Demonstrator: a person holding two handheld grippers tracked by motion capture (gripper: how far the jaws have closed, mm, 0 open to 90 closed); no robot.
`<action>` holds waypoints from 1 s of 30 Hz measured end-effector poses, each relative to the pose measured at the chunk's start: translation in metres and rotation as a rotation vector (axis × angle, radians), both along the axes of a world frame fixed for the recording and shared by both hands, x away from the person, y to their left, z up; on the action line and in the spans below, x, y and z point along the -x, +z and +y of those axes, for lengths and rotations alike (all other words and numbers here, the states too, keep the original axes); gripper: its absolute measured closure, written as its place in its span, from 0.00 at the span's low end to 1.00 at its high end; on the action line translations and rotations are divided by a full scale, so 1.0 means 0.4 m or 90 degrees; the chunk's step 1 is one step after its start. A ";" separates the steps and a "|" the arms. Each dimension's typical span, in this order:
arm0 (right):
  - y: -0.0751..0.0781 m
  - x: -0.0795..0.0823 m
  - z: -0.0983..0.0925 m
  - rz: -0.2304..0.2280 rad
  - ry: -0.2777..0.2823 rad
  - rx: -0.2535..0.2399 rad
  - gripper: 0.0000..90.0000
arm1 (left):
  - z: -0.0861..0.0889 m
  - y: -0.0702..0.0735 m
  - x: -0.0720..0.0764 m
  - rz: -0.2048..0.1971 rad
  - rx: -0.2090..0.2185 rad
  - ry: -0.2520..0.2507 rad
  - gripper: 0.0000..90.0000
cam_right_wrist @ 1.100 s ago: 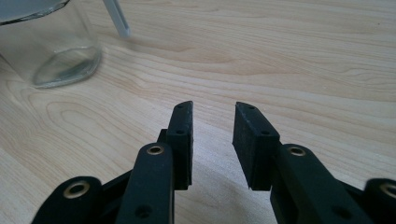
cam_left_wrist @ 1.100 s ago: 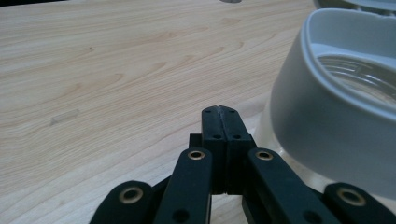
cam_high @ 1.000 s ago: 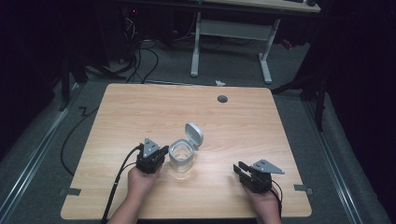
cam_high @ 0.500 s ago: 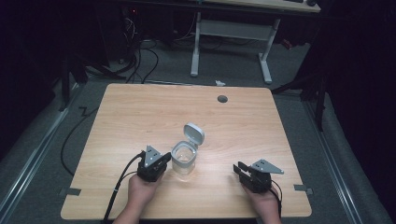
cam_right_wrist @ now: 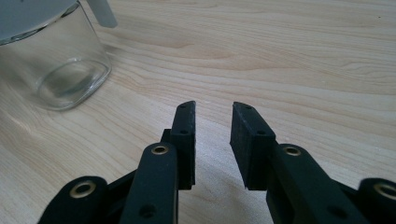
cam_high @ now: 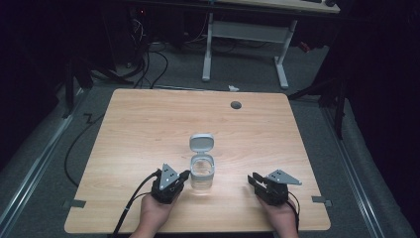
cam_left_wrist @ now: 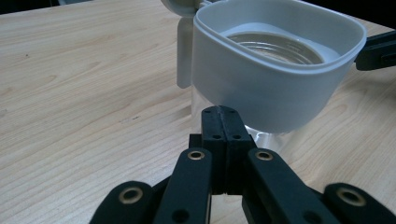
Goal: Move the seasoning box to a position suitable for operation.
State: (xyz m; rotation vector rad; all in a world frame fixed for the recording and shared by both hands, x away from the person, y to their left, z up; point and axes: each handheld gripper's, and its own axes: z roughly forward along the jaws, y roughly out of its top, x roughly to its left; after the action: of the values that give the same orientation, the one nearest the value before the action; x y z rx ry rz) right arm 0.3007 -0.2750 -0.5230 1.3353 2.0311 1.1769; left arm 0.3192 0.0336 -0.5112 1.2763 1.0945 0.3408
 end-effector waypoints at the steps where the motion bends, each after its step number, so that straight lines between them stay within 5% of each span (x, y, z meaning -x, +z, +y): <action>1: 0.000 0.000 0.000 0.000 0.000 0.000 0.79 | 0.000 0.000 0.000 0.000 0.000 0.000 1.00; 15: 0.004 -0.002 0.038 -0.005 -0.004 0.015 0.78 | 0.037 -0.027 0.064 0.021 0.003 -0.008 0.95; 24: 0.018 -0.020 0.108 -0.032 0.029 0.033 1.00 | -0.003 -0.041 0.095 0.025 -0.005 -0.056 0.97; 30: 0.060 -0.057 0.142 -0.052 0.041 0.036 1.00 | -0.036 -0.048 0.084 0.027 -0.009 -0.070 0.99</action>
State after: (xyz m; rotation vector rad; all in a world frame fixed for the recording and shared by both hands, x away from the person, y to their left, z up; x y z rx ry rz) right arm 0.3233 -0.2182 -0.4991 1.1839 2.0479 1.1736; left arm 0.2856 0.0190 -0.5303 1.3562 1.0550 0.2407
